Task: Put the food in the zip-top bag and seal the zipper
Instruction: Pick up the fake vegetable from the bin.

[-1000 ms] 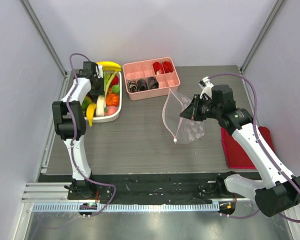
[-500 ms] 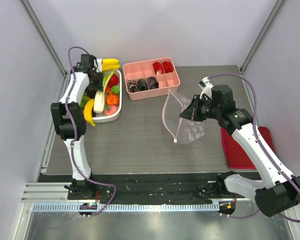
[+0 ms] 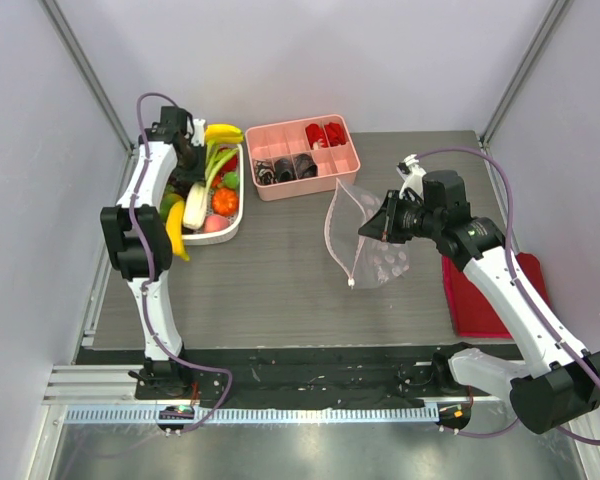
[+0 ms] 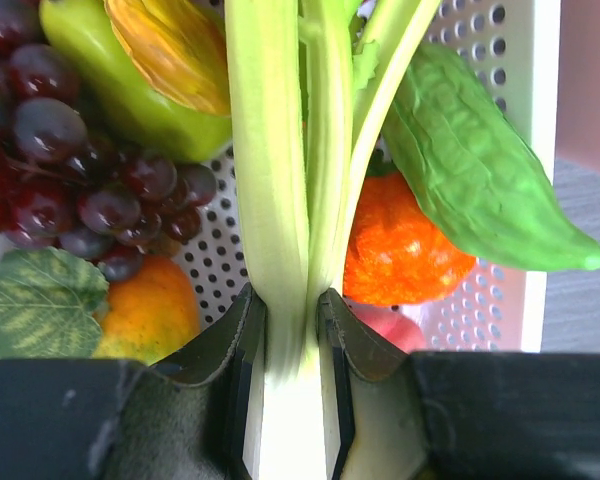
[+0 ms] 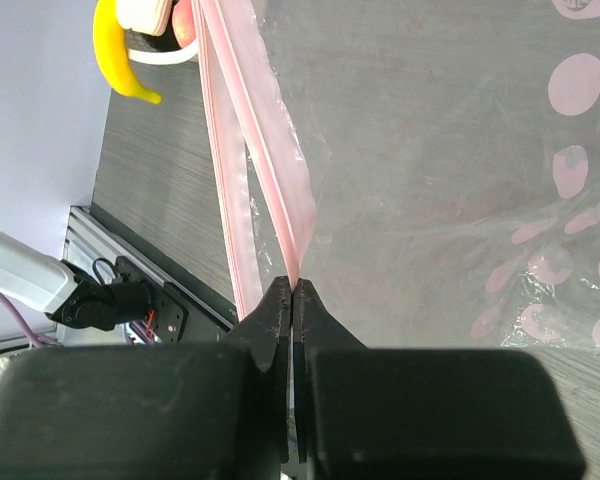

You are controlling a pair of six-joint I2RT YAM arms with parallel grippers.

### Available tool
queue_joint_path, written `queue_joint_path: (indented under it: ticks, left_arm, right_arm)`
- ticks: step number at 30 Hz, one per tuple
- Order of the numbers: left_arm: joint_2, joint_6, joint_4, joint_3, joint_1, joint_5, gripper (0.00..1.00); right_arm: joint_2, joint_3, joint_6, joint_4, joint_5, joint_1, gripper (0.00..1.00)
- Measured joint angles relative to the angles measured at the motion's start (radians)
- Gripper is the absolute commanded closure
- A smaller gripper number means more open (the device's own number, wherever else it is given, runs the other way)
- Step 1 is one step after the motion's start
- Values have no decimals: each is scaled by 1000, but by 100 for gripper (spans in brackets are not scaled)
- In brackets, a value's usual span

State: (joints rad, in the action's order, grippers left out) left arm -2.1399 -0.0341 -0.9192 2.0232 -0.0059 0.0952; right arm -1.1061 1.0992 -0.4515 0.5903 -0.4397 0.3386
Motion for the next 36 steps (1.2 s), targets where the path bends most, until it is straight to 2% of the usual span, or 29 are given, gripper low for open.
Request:
queue_joint_path:
  ticks: [7,17,22,27,36]
  left_arm:
    - [0,4,-46,0,0,27,94]
    - [18,34,-110,5,0,60,100]
    - [164,74,-113,-80,0,89,100]
    - [311,100,-134,-84,0,119,100]
    - [426,198,-78,-120,-1,260,100]
  right_arm:
    - [0,0,-1,-1,-1,0,99]
    - [0,0,-1,-5,-1,0,99]
    - [0,0,-1,-8,-2,0,99]
    - [0,0,-9,-9,-8,0,99]
    - [0,-6,-89,-70,-42,0,99]
